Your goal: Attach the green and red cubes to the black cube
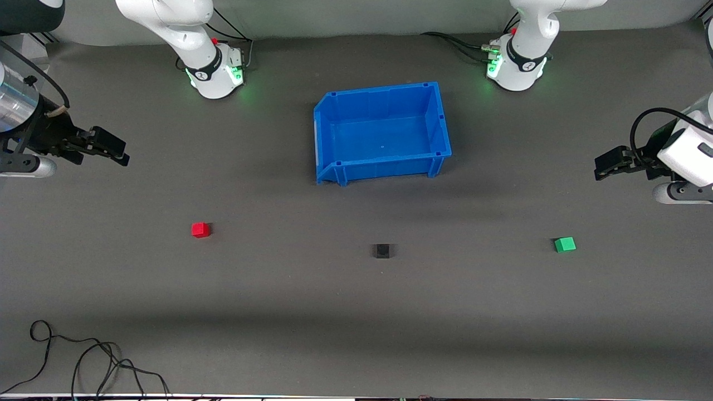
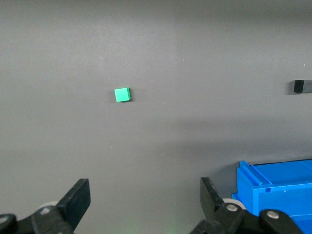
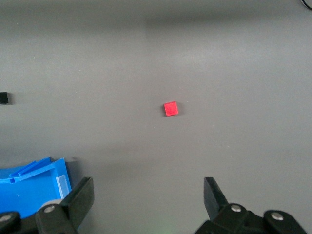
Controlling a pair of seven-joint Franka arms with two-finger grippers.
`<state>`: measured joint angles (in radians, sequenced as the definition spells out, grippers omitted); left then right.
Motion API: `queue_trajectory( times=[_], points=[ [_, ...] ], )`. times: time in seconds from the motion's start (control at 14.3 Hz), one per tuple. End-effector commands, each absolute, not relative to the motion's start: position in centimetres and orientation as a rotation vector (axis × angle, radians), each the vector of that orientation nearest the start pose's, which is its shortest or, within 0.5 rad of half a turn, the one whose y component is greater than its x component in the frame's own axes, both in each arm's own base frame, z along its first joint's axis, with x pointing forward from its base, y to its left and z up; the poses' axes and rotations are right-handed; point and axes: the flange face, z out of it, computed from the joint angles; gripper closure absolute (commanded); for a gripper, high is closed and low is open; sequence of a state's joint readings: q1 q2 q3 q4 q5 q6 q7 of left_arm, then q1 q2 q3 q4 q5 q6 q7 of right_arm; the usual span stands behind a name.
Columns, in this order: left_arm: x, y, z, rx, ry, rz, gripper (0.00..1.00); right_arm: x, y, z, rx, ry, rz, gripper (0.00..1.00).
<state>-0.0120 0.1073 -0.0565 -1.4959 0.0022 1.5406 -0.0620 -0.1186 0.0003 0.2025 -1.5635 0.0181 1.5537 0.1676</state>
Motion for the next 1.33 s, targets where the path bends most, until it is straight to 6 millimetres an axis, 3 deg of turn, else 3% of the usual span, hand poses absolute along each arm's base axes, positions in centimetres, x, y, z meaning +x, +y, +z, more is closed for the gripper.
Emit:
queue_trajectory(
  times=[0.0,0.56,0.7,0.84,1.05,1.26],
  points=[
    [58.0,-3.7,59.7,-3.126,0.036,0.083,0.0,56.8,5.0,62.7,-3.134,0.114,0.009,0.0],
    [58.0,-3.0,59.7,-3.13,-0.021,0.09,0.0,58.8,3.8,59.0,-3.123,0.227,0.107,0.0],
    [58.0,-1.9,59.8,-3.133,-0.218,0.085,0.0,59.0,2.9,55.5,-3.12,0.333,0.212,0.0],
    [57.9,-2.1,59.8,-3.108,-0.371,0.095,0.0,59.7,1.2,51.4,-3.099,0.385,0.267,0.0],
    [58.0,-1.0,59.5,-3.056,-0.646,0.107,0.0,60.3,1.6,47.4,-3.105,0.24,0.14,0.0],
    [58.4,0.0,59.2,-2.942,-1.036,0.098,0.0,59.3,2.0,40.9,-3.128,0.215,0.179,0.0]
  ],
)
